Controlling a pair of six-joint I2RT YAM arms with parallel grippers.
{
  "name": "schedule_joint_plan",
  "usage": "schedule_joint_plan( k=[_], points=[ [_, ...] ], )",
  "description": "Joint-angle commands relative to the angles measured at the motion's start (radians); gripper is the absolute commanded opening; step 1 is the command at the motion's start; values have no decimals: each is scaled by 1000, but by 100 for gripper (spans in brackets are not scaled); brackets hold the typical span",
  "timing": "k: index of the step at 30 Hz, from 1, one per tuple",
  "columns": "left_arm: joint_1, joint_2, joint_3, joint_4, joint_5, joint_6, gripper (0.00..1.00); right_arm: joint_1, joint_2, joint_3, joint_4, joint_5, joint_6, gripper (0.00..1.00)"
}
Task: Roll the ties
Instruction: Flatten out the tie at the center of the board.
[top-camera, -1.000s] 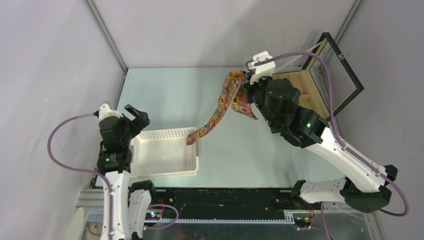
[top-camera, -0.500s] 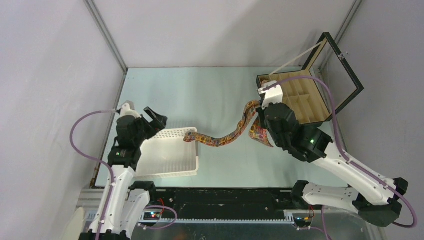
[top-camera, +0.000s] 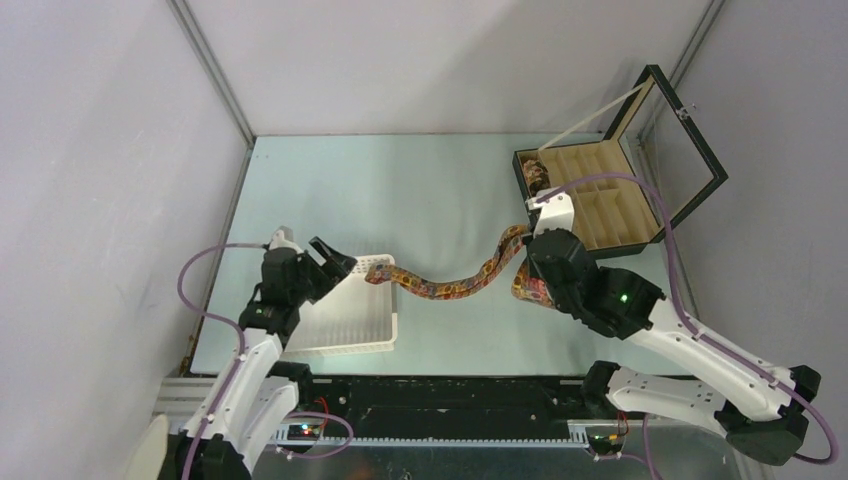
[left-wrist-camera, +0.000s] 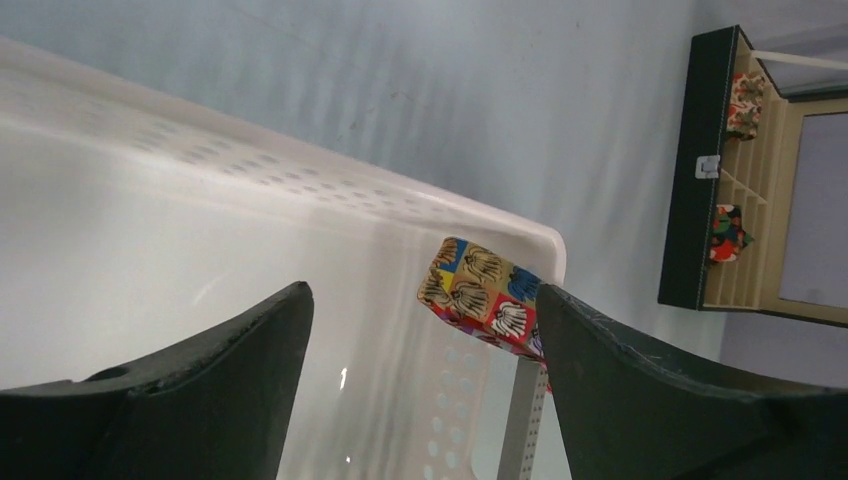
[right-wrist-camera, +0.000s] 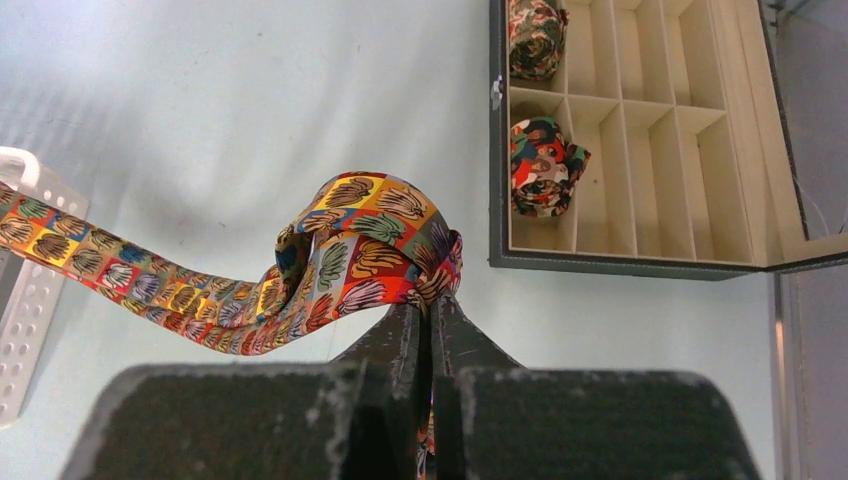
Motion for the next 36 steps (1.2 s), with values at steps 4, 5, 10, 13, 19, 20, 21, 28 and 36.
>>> schedule_joint_plan(
  k=[4,5,10,13,19,20,21,28,36],
  points=[
    [-60,-25,-107,187,16,-219,87,8,-17,-27,32,-5,65,0],
    [-65,-42,-135,198,13,-252,87,8,-17,-29,37,-10,68,0],
    [-87,-103,-231,294,-23,-354,90,11,-13,-33,38,-11,77,0],
    [-95,-116,-259,348,-34,-409,91,11,-13,-36,40,-12,79,0],
    [-107,-42,-274,425,-22,-442,93,12,-8,-46,39,-17,83,0],
    [-109,-23,-282,439,-16,-452,93,12,-8,-46,40,-17,84,0],
    [-114,-13,-290,464,-14,-457,93,11,-7,-46,39,-17,85,0],
    [-148,67,-309,557,-17,-489,90,12,-7,-45,37,-17,88,0],
    [-179,121,-322,657,-31,-520,88,14,-4,-45,39,-27,82,0]
  ],
)
